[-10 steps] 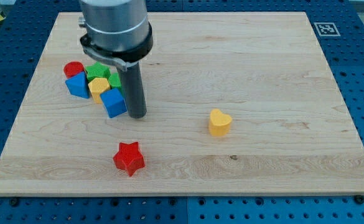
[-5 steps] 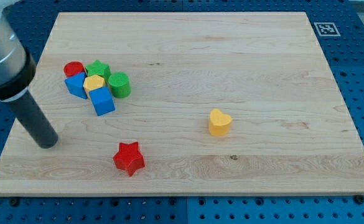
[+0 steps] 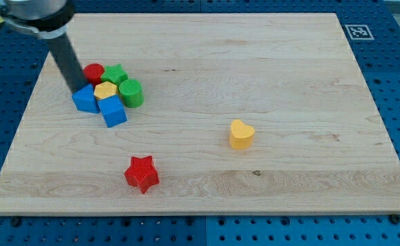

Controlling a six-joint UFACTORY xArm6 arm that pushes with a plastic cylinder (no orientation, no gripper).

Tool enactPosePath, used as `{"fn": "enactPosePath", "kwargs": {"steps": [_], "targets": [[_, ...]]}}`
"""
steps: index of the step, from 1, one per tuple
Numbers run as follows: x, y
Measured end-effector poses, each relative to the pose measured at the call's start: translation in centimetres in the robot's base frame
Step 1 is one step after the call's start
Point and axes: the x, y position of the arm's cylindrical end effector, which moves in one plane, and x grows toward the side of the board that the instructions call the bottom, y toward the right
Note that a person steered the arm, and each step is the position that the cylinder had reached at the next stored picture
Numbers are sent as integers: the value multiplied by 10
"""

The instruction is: Push the yellow hexagon close to the yellow heart

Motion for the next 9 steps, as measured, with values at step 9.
{"fn": "enactPosePath", "kwargs": {"steps": [9], "targets": [[68, 86]]}}
